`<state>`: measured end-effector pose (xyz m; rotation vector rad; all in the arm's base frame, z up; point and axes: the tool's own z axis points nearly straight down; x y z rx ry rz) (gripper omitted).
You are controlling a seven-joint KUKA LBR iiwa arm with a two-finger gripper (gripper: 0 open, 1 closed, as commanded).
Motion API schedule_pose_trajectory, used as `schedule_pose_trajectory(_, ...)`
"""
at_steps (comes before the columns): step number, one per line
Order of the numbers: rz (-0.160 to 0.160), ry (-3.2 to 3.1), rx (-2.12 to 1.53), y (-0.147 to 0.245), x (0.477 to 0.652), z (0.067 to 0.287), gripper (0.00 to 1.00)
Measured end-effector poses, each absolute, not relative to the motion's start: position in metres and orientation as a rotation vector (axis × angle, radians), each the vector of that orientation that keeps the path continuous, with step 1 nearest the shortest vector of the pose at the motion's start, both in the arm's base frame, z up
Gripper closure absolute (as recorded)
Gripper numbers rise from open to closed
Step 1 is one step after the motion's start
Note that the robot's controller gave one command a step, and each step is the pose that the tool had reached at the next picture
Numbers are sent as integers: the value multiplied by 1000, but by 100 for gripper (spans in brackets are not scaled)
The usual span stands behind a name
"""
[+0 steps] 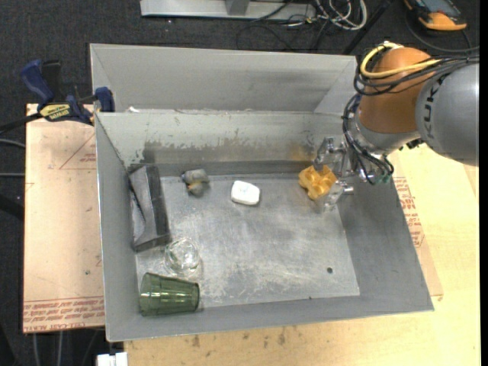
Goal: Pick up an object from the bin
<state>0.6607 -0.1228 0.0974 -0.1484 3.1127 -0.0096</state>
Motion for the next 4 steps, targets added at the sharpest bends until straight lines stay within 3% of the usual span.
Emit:
schedule_pose_trajectory(1,1,3131,185,-139,657,76,100)
schedule_pose_trajectory(2,0,3123,184,-138,657,74,0)
schedule_pose_trajectory(3,-1,3123,184,-138,657,74,0)
schedule_pose_trajectory(4,1,3147,97,-92,633,119,0)
